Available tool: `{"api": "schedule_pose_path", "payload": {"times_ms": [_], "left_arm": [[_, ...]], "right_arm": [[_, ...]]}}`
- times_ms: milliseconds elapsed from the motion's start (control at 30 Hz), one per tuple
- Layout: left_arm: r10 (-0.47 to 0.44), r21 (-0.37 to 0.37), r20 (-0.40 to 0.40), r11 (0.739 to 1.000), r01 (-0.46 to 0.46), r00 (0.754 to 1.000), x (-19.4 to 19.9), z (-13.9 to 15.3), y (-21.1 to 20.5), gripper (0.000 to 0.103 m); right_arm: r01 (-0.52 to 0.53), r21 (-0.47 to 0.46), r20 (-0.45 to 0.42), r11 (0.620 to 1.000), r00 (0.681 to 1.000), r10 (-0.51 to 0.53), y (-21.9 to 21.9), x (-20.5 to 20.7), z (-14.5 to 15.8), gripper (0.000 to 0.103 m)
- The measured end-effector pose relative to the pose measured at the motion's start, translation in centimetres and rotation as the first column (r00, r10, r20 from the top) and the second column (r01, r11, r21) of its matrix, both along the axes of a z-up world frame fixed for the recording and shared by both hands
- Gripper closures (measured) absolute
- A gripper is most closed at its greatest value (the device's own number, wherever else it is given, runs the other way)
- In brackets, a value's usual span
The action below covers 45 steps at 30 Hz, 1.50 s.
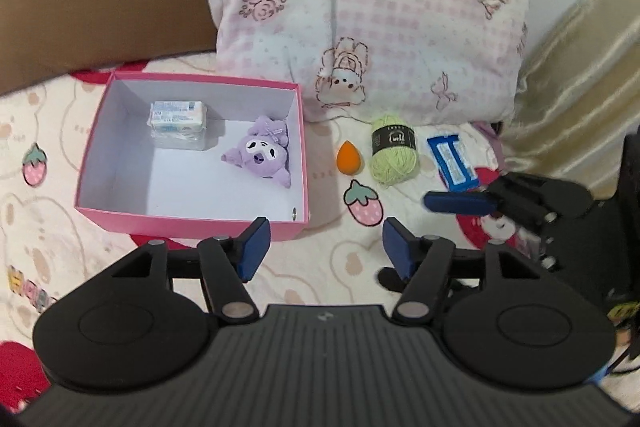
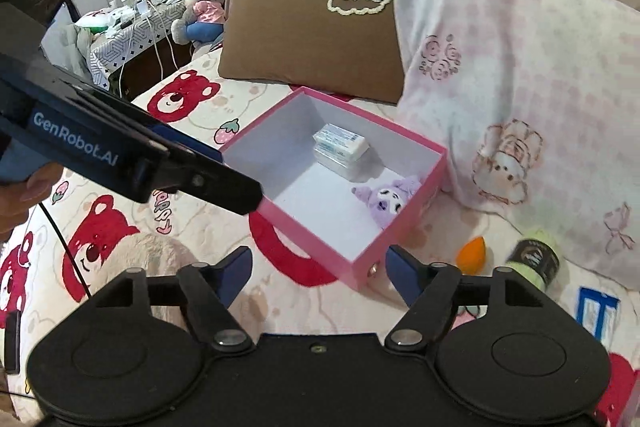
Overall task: Organize objects
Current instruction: 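Raise the open left gripper out of the pink box, then move the left gripper toward the blue snack bar wrapper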
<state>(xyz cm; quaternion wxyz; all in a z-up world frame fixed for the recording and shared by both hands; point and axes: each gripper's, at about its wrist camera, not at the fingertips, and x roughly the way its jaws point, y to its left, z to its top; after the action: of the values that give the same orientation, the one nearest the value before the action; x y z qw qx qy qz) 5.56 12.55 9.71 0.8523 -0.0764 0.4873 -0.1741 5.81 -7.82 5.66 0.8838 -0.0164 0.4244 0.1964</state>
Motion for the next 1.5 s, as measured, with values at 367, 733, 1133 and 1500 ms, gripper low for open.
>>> {"api": "schedule_pose_path", "payload": {"times_ms": [367,733,1133,1500], "left_arm": [[-0.082,0.055,-0.050,0.995,0.085,0.995,-3.1,-0.5,-3.0,0.036],[-0.128,0.067,-0.106,0.988,0.135,0.986,-4.1,-3.5,-7.3,0.026],[-0.169,0.056,-0.135,0.982,0.178,0.976,-2.7,-6.7,-13.6,0.016],[-0.161,0.046,-0.135,0.985,0.169,0.978,-0.7,-10.2,-18.4,0.016]], "right_arm": [[0.084,-0.022,-0.004,0.996,0.996,-0.085,-4.4,-5.6,-0.8,0.016],[0.168,-0.041,-0.061,0.985,0.983,-0.170,-9.4,-9.1,-3.2,0.016],[0.232,-0.100,-0.088,0.968,0.967,-0.241,-14.7,-10.0,-5.9,0.016],[0.269,-0.109,-0.075,0.957,0.958,-0.277,-17.5,-9.1,-7.5,0.016]]}}
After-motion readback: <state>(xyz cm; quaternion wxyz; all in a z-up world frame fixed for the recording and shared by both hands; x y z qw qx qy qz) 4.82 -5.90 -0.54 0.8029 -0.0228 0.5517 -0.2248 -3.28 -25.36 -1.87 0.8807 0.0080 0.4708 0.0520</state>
